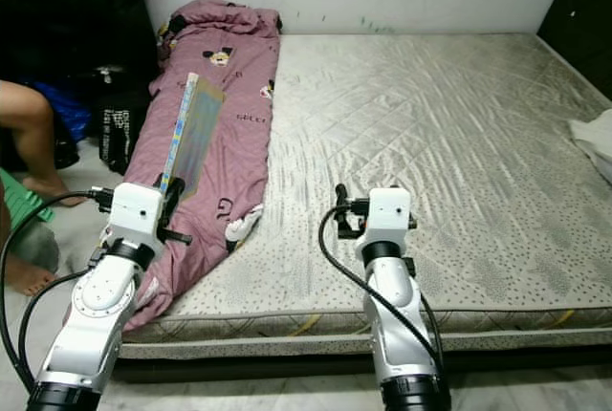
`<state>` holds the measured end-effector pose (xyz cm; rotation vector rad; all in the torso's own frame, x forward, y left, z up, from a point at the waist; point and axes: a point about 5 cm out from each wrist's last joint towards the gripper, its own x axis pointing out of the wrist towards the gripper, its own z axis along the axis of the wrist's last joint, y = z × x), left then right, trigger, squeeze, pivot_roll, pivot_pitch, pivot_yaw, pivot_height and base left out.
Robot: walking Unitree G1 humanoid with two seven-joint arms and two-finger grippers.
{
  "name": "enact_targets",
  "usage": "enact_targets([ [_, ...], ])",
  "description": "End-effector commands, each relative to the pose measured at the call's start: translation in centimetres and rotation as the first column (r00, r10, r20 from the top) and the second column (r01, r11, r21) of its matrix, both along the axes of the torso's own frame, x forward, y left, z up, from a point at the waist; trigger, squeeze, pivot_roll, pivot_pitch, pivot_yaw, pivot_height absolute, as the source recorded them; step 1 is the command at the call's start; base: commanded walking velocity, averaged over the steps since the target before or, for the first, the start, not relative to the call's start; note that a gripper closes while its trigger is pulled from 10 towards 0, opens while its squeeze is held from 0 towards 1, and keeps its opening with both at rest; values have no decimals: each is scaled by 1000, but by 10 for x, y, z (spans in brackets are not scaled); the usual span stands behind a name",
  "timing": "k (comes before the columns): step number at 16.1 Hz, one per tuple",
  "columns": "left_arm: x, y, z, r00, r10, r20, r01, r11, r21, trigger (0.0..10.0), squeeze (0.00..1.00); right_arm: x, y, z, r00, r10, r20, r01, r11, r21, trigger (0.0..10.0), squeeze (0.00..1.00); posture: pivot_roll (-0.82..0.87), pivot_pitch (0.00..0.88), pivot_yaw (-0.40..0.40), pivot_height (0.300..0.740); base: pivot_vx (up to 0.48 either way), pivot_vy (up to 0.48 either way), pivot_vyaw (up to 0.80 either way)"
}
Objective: Clean up the room
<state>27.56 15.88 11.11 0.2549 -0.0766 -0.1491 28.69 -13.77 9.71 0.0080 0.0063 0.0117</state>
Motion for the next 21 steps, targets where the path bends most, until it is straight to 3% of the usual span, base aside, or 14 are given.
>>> enact_targets([
  [1, 4, -2, 9, 999, -12, 38, 12, 1000, -1, 10000, 0, 2, -1, 1, 1000, -1, 2, 1, 1000, -1, 10000, 0, 21, 0, 47, 740, 0, -345, 0],
  [16, 8, -5, 9, 999, 3, 44, -2, 1000, -23, 10000, 0, 8, -2, 3, 1000, 11, 9, -10, 1000, -16, 10000, 0, 12, 0, 39, 740, 0, -420, 0],
  [17, 8, -6, 10, 999, 3, 45, -1, 998, -56, 10000, 0, 8, -2, 3, 1000, 11, 8, -11, 1000, -16, 10000, 0, 11, 0, 40, 740, 0, 0, 0],
  [21, 9, -5, 10, 999, 0, 42, 2, 998, -64, 10000, 0, 8, -2, 2, 1000, 9, 7, -9, 1000, -15, 10000, 0, 9, 0, 39, 740, 0, 0, 0],
])
